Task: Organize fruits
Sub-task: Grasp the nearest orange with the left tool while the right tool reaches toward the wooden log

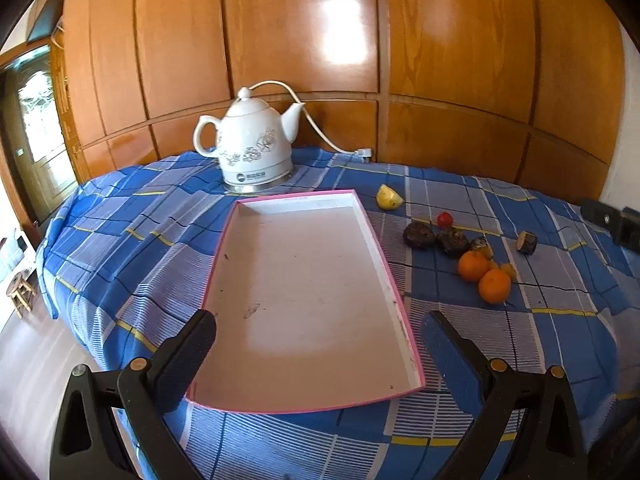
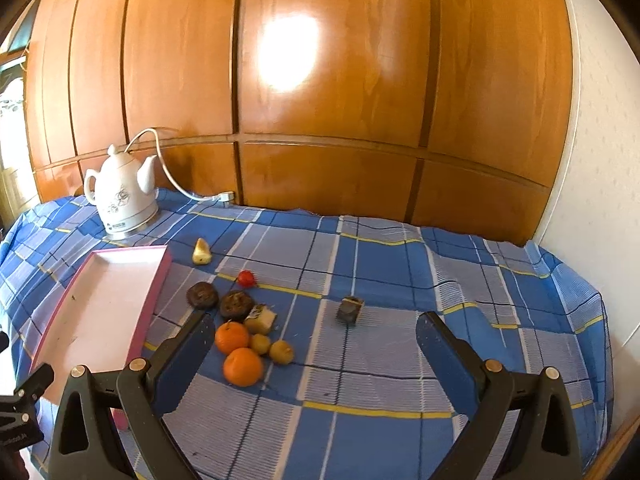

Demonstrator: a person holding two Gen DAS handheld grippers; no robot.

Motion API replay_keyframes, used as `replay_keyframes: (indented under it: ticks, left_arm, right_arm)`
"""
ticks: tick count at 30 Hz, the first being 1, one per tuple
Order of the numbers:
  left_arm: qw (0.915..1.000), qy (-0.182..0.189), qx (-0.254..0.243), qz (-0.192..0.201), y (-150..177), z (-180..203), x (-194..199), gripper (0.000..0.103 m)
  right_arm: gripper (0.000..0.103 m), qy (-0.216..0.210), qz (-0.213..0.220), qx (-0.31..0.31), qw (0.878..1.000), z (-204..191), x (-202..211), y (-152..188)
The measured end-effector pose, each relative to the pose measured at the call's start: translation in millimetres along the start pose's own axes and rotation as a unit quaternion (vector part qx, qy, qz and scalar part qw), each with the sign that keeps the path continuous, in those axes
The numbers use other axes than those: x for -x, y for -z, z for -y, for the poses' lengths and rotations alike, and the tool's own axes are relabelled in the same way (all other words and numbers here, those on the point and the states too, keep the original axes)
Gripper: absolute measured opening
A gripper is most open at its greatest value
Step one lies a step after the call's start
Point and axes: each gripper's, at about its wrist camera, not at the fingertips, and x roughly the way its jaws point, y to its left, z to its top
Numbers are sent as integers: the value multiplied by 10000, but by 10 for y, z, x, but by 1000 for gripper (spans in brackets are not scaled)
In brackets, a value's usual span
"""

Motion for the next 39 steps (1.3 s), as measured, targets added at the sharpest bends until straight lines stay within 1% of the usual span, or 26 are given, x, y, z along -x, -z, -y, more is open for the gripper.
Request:
replay_keyframes:
  ticks: [1,3,5,7,10,12,14,15,18,19,20,21,23,24,25,27,30,33,34,35,36,37,39]
  left_arm:
    - [10000,88,-11,-20,-7,8,-7,103]
    - [9994,344,-28,-57,-33,36,-16,103]
    - [9988,471,-64,-109,-66,80,-40,103]
    - [9972,681,-148,-270,-111,170,-108,103]
    - [9936,1005,-201,-485,-161,307,-222,103]
    - [9887,1279,-310,-714,-189,446,-323,101]
    - [9849,1449,-402,-856,-203,581,-407,96]
    - [9832,1523,-447,-905,-203,647,-441,95]
    - [9755,1786,-503,-1180,-209,862,-610,89]
    - [9729,1869,-504,-1267,-215,938,-671,82]
    - [9711,1912,-526,-1327,-223,1017,-723,77]
    - [9697,1936,-555,-1382,-229,1091,-774,76]
    - [9674,1977,-553,-1483,-241,1199,-844,70]
    - [9653,2045,-536,-1529,-252,1278,-889,69]
    - [9651,2047,-557,-1536,-255,1331,-932,69]
    - [9661,1972,-612,-1552,-268,1440,-1011,69]
    - [9646,1962,-610,-1653,-281,1577,-1151,65]
    - [9664,1809,-657,-1705,-258,1668,-1301,64]
    - [9658,1806,-637,-1748,-247,1676,-1344,58]
    - [9651,1810,-627,-1787,-236,1684,-1386,47]
    - [9624,1917,-590,-1832,-225,1686,-1420,43]
    - [9615,1966,-556,-1836,-219,1684,-1435,41]
    - [9616,2032,-572,-1752,-192,1649,-1386,41]
  right_arm:
    - [102,-67,-60,-1,10000,59,-37,-28]
    - [97,-209,-206,-37,9996,184,-126,-70]
    - [95,-338,-424,-140,9984,352,-274,-98]
    - [94,-346,-600,-283,9972,515,-408,-93]
    - [90,-299,-818,-527,9948,756,-609,-53]
    - [87,-334,-927,-823,9917,903,-694,5]
    - [85,-390,-1124,-1200,9856,1027,-764,57]
    - [83,-427,-1157,-1315,9836,1063,-777,67]
    - [81,-427,-1200,-1463,9810,1114,-800,79]
    - [81,-456,-1225,-1520,9797,1126,-804,87]
    - [80,-510,-1248,-1566,9784,1133,-818,85]
    - [80,-544,-1259,-1583,9778,1134,-821,84]
    - [80,-560,-1273,-1577,9776,1122,-822,81]
    - [80,-589,-1287,-1580,9772,1113,-830,77]
    - [80,-611,-1295,-1586,9769,1106,-832,78]
    - [80,-634,-1304,-1565,9770,1092,-843,74]
    - [80,-651,-1288,-1624,9761,1110,-844,70]
    - [80,-666,-1303,-1690,9747,1131,-849,73]
    - [80,-665,-1311,-1687,9746,1130,-855,71]
    - [80,-659,-1320,-1668,9749,1123,-860,70]
    - [78,-660,-1330,-1641,9752,1115,-865,69]
    - [75,-671,-1345,-1616,9754,1106,-871,70]
    - [64,-682,-1401,-1596,9748,1100,-889,78]
